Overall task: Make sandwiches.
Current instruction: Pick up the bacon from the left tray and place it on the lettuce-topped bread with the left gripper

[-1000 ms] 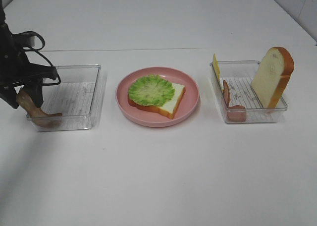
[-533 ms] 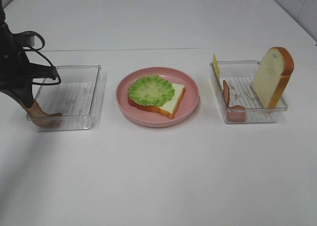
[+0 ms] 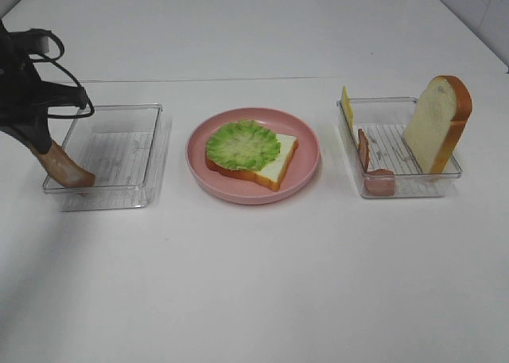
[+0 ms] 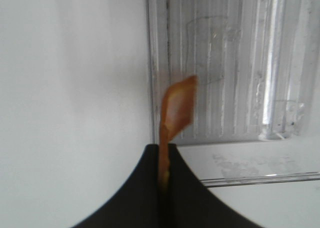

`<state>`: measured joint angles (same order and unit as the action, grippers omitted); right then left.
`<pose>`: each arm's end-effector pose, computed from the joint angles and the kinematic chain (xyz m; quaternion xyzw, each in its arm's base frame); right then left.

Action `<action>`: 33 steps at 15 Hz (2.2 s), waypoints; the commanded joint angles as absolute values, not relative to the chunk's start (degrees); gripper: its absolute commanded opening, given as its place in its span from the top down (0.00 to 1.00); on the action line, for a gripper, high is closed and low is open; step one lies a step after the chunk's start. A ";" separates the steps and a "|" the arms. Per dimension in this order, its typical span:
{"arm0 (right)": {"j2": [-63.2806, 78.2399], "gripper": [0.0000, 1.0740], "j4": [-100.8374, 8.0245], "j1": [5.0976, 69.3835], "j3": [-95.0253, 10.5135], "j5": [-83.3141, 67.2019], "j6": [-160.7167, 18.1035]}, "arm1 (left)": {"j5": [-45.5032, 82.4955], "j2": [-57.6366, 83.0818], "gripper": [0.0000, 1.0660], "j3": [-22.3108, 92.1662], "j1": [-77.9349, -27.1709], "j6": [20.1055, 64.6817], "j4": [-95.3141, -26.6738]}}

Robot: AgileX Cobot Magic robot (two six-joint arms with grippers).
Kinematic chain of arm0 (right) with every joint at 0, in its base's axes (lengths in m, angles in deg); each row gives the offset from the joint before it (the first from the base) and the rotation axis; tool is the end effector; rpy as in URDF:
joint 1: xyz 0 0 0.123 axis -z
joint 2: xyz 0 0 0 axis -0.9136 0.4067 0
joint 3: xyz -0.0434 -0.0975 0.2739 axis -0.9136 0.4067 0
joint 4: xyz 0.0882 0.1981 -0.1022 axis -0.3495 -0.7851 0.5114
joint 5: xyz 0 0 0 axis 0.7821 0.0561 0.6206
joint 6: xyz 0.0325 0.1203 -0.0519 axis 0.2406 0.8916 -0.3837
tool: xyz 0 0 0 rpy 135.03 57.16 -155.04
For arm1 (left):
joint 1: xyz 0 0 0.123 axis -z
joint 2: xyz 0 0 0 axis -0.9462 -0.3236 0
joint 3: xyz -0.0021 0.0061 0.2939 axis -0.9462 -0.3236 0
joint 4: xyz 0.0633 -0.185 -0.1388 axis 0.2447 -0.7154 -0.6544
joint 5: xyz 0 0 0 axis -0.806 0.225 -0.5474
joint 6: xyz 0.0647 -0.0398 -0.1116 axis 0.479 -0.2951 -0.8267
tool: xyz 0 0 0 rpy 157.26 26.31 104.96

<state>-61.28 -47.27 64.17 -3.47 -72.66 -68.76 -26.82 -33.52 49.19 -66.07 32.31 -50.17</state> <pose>0.0133 0.0026 0.2516 -0.0290 0.8533 0.0082 0.5206 0.4001 -0.0428 0.1574 -0.0271 0.9966 -0.0359 0.0696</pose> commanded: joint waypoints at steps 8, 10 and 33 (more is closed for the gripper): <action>-62.13 0.27 -47.67 64.57 -3.29 -72.03 -69.10 | -22.99 -31.68 1.00 59.85 -65.85 48.87 -86.89; -62.13 0.27 -47.67 64.57 -3.29 -72.03 -69.10 | -20.81 -32.66 1.00 59.85 -65.56 54.14 -97.78; -62.13 0.27 -47.67 64.57 -3.29 -72.03 -69.10 | -18.86 -52.71 1.00 59.97 -54.73 72.42 -121.21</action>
